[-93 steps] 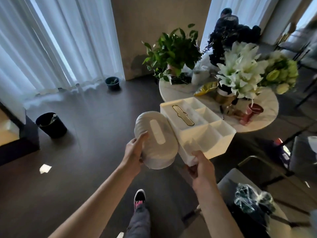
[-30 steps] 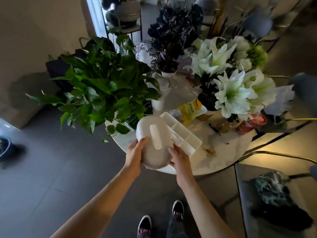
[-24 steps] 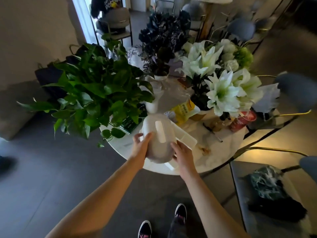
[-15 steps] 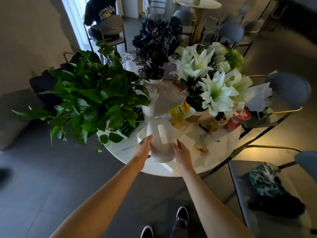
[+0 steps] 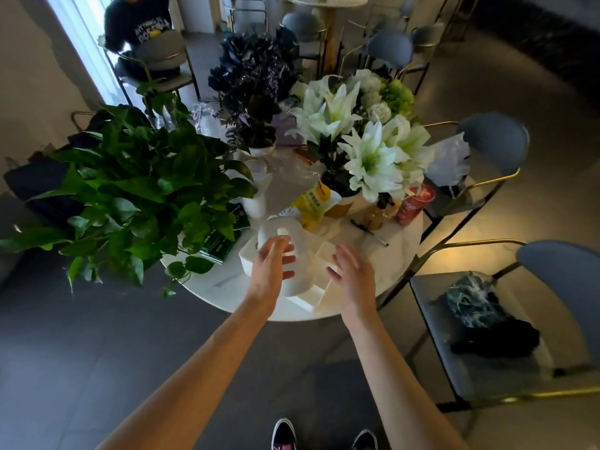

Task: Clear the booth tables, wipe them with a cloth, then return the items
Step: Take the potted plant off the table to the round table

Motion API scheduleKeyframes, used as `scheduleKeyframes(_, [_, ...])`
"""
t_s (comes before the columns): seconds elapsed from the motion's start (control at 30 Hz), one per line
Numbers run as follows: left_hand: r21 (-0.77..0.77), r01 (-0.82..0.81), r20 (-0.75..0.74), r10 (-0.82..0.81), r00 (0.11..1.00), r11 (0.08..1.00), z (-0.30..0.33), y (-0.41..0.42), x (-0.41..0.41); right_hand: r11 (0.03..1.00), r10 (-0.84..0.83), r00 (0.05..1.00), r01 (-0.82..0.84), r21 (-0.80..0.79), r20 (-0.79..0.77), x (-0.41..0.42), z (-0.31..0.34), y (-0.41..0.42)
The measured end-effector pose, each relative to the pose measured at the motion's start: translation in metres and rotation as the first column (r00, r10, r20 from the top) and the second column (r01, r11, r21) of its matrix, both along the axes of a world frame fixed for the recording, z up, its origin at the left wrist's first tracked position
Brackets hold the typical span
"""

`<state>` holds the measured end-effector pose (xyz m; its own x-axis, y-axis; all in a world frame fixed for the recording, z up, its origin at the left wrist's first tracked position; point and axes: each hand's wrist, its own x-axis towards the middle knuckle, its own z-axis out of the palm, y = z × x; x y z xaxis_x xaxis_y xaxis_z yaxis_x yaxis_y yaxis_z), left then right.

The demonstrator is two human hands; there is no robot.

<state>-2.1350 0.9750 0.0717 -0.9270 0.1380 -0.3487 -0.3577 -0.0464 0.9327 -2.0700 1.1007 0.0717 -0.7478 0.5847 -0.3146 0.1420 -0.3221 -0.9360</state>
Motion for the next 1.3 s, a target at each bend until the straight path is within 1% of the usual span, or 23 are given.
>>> scheduleKeyframes(0.13, [0.069, 0.111, -0.024, -0.109, 0.994, 0.991, 0.028, 0.031, 0.028, 0.991, -0.100, 0.989, 0.089, -0.101, -0.107, 0.034, 0.029, 0.021])
scheduleKeyframes(0.23, [0.094, 0.197, -0.059, -0.192, 0.980, 0.976, 0.043, 0.059, 0.057, 0.976, -0.180, 0.974, 0.159, -0.152, -0.136, 0.067, 0.046, 0.040])
scheduleKeyframes(0.33, [0.088, 0.312, -0.084, -0.305, 0.949, 0.946, 0.052, 0.091, 0.093, 0.953, -0.273, 0.950, 0.247, -0.174, -0.151, 0.110, 0.057, 0.063])
scheduleKeyframes(0.47, [0.067, 0.505, -0.106, -0.497, 0.861, 0.860, 0.061, 0.147, 0.161, 0.896, -0.435, 0.891, 0.414, -0.161, -0.129, 0.190, 0.064, 0.102])
scheduleKeyframes(0.57, [0.067, 0.609, -0.101, -0.602, 0.792, 0.790, 0.068, 0.190, 0.221, 0.840, -0.538, 0.835, 0.521, -0.149, -0.115, 0.257, 0.067, 0.129])
scheduleKeyframes(0.67, [0.097, 0.685, -0.054, -0.683, 0.728, 0.722, 0.074, 0.229, 0.288, 0.757, -0.651, 0.749, 0.632, -0.165, -0.122, 0.331, 0.072, 0.153])
scheduleKeyframes(0.7, [0.108, 0.720, -0.031, -0.721, 0.692, 0.686, 0.074, 0.245, 0.318, 0.723, -0.690, 0.712, 0.671, -0.163, -0.131, 0.365, 0.074, 0.161])
scheduleKeyframes(0.73, [0.124, 0.736, -0.019, -0.740, 0.672, 0.665, 0.074, 0.253, 0.334, 0.709, -0.705, 0.696, 0.688, -0.153, -0.136, 0.383, 0.074, 0.166])
scheduleKeyframes(0.83, [0.136, 0.811, -0.009, -0.818, 0.575, 0.569, 0.070, 0.287, 0.406, 0.621, -0.783, 0.604, 0.771, -0.139, -0.146, 0.462, 0.073, 0.185])
scheduleKeyframes(0.93, [0.184, 0.854, -0.014, -0.868, 0.497, 0.486, 0.063, 0.314, 0.474, 0.516, -0.856, 0.499, 0.844, -0.147, -0.137, 0.531, 0.069, 0.198])
scheduleKeyframes(1.03, [0.184, 0.907, -0.013, -0.922, 0.387, 0.379, 0.059, 0.338, 0.539, 0.392, -0.919, 0.377, 0.910, -0.139, -0.118, 0.597, 0.061, 0.210])
scheduleKeyframes(1.2, [0.171, 0.962, -0.032, -0.974, 0.223, 0.214, 0.057, 0.378, 0.613, 0.237, -0.971, 0.226, 0.957, -0.169, -0.084, 0.675, 0.054, 0.235])
scheduleKeyframes(1.3, [0.127, 0.981, -0.054, -0.987, 0.154, 0.147, 0.051, 0.412, 0.643, 0.167, -0.986, 0.160, 0.969, -0.180, -0.053, 0.703, 0.046, 0.259])
